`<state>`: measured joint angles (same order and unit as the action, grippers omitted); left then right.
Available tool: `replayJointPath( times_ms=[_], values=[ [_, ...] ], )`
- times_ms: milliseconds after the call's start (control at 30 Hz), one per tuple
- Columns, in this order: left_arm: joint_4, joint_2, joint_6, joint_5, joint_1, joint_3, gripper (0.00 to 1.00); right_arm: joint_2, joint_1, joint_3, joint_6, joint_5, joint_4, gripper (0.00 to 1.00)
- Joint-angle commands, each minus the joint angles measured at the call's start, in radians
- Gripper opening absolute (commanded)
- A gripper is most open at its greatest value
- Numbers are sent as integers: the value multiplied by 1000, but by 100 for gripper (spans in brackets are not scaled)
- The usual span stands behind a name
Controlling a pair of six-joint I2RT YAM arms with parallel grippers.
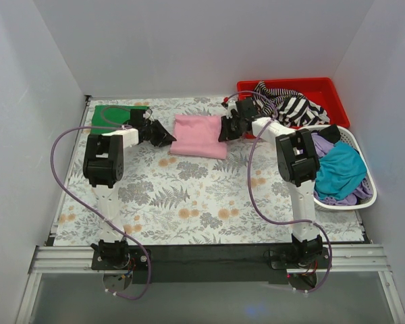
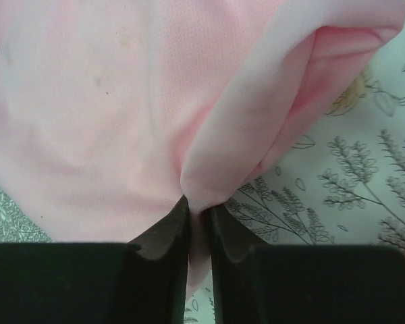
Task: Fold and stack the t-shirts
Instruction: Fold the tshirt
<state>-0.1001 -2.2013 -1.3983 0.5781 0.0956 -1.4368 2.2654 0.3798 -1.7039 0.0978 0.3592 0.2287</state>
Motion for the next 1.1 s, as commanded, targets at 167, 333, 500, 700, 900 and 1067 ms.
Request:
replayJointPath(
  times_ms=[167,333,500,700,900,1067],
  values=[
    [-23,314,-24,-18,13,249,1,-177,13,248,23,153,-34,17],
    [-35,506,-50,-52,21,439,0,-323,36,459,28,158,-63,15],
    [-59,678,-71,-102,52,607,0,-460,80,668,37,115,-89,21],
    [-84,744,-65,-133,70,696,9,-541,85,730,57,70,-101,38],
    [-142,788,-22,-225,70,678,17,-642,85,685,51,-49,-62,57],
    [-220,810,30,-299,70,583,23,-745,85,633,34,-128,-9,64]
  ],
)
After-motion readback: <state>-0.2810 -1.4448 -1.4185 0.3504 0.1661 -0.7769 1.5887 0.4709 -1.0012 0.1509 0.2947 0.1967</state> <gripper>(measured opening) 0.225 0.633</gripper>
